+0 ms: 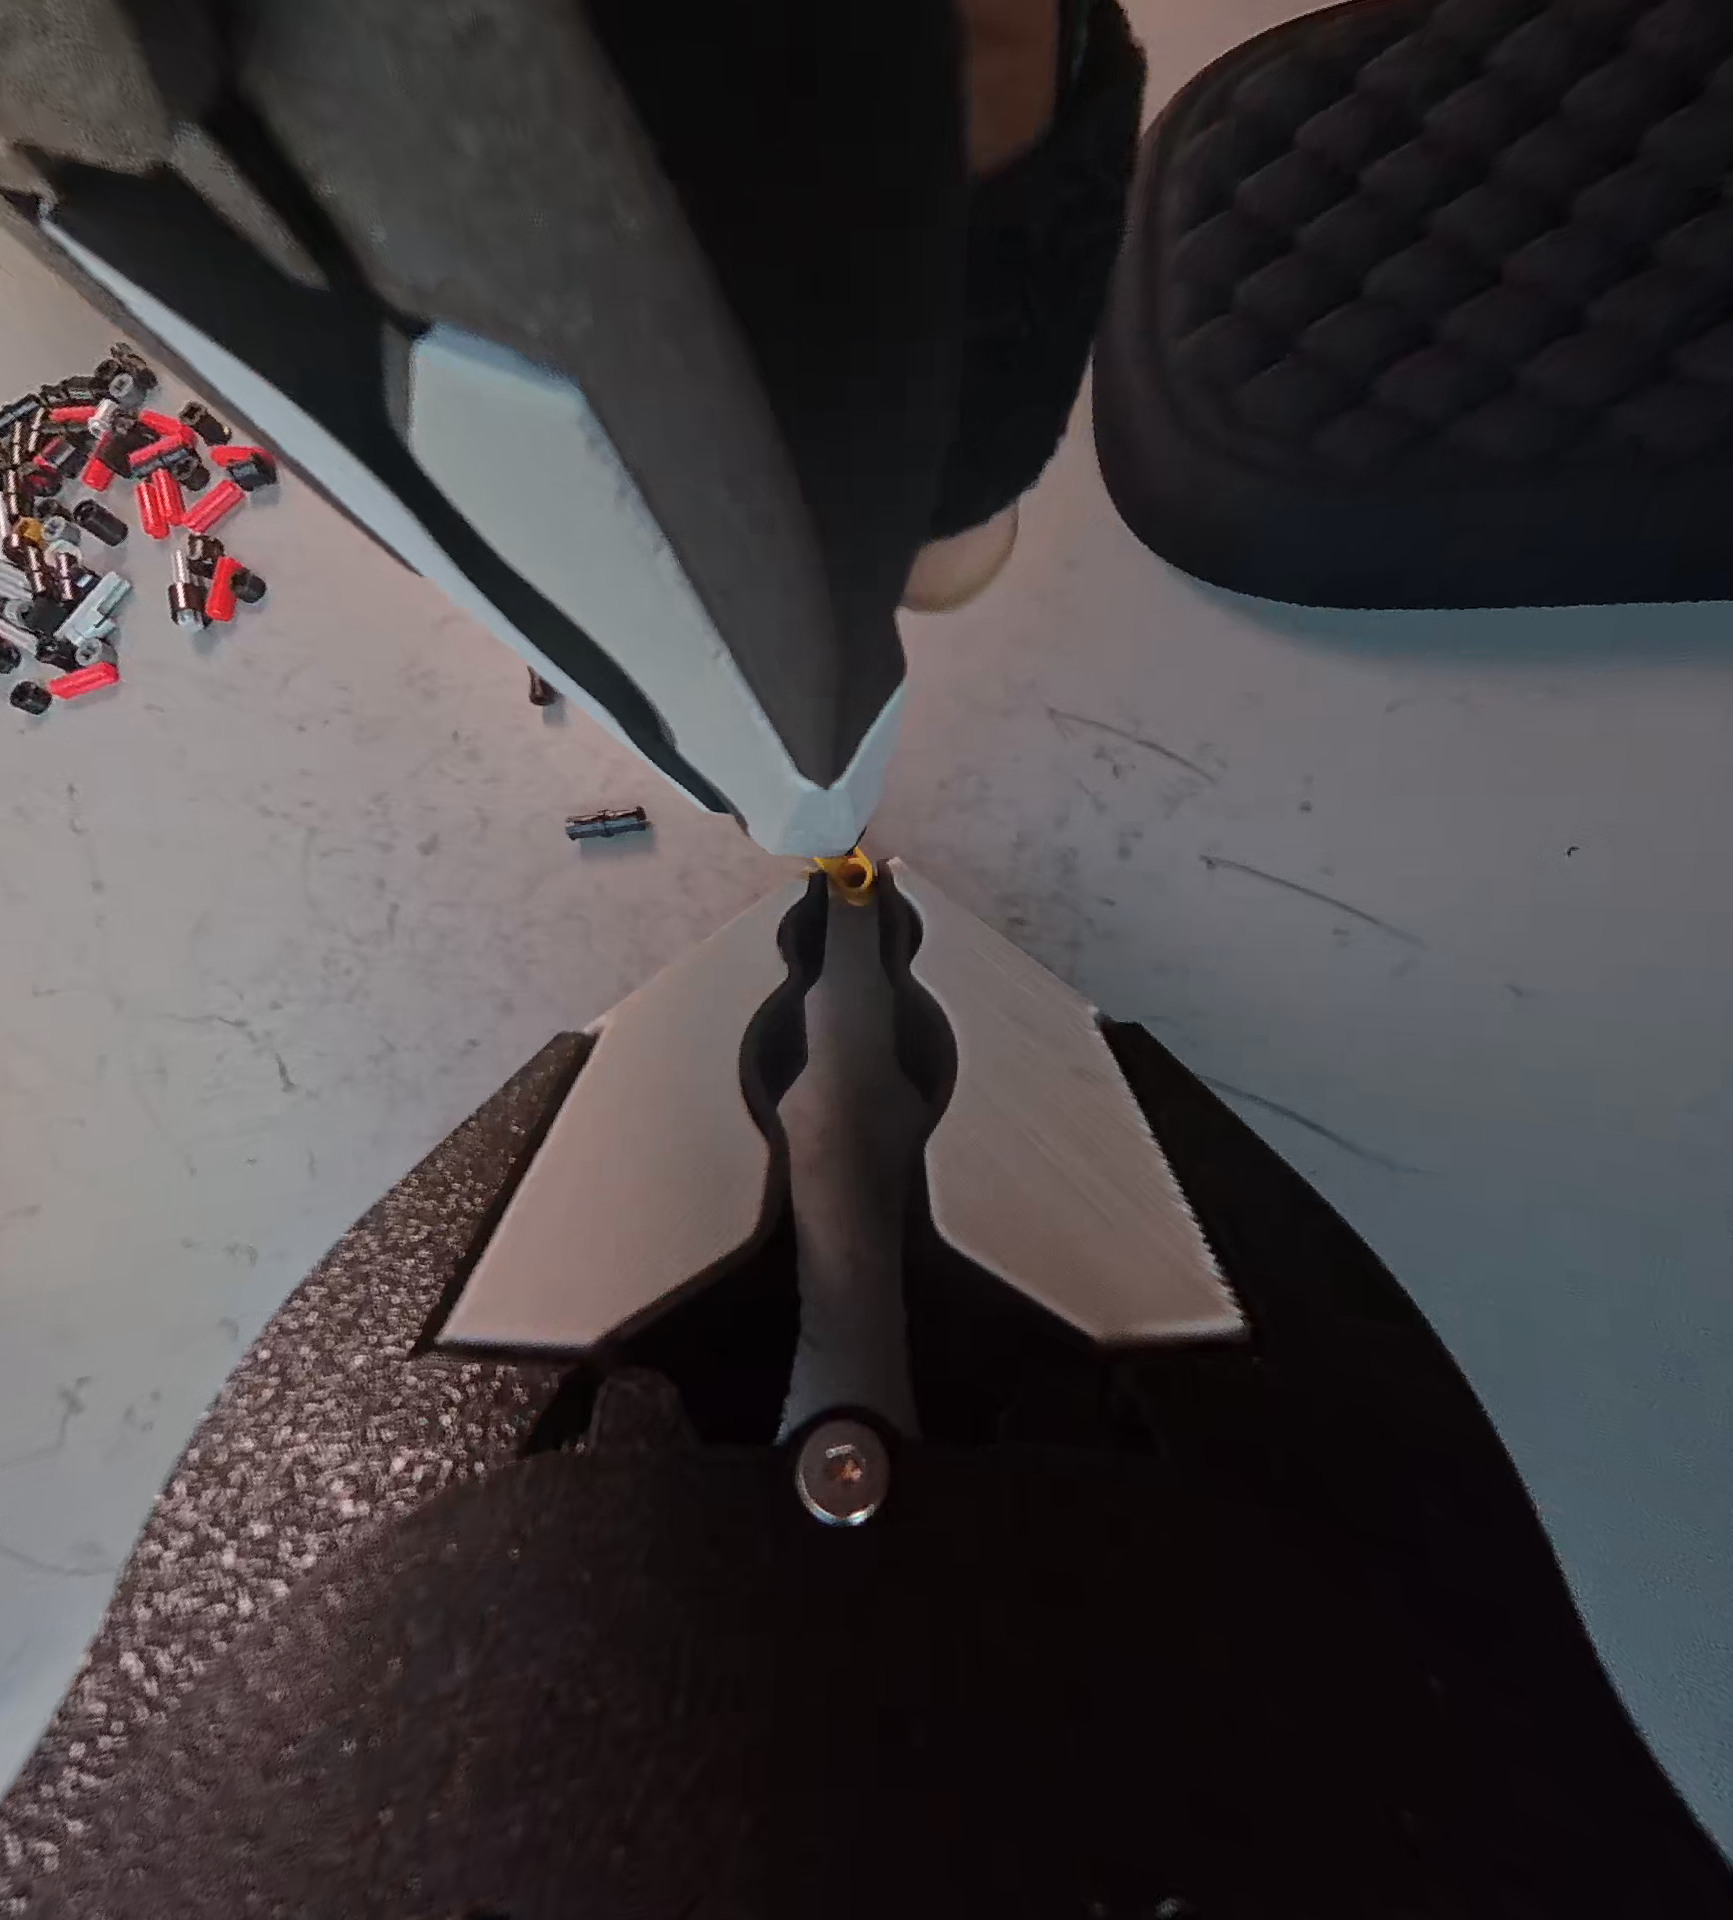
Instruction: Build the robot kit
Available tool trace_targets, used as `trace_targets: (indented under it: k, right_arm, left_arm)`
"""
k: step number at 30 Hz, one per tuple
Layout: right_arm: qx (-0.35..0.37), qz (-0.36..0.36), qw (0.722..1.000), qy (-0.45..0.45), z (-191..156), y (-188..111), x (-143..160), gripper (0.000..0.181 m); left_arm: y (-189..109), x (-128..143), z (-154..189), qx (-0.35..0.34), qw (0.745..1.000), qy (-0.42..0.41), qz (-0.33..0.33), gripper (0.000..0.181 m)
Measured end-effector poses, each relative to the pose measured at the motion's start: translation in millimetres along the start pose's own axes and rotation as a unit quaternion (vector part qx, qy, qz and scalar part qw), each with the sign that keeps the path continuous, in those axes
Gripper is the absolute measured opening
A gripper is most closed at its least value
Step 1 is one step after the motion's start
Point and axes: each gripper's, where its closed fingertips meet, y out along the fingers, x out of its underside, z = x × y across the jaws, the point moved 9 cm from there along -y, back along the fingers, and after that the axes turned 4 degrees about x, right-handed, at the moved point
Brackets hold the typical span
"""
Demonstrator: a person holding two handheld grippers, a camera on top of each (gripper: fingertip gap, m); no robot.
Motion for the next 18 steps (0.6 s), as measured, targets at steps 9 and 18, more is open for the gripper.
trace_targets:
  k: [9, 18]
  right_arm:
    - [0.021, -0.003, 1.000, -0.019, -3, 2, -5, 0.003]
    - [0.000, 0.044, 0.999, -0.006, -1, 4, 10, 0.003]
  left_arm:
    - [0, 0, 2, -0.007, 1.000, 0.008, -0.007, 0.007]
    - [0, 0, 3, -0.010, 1.000, 0.018, -0.006, 0.006]
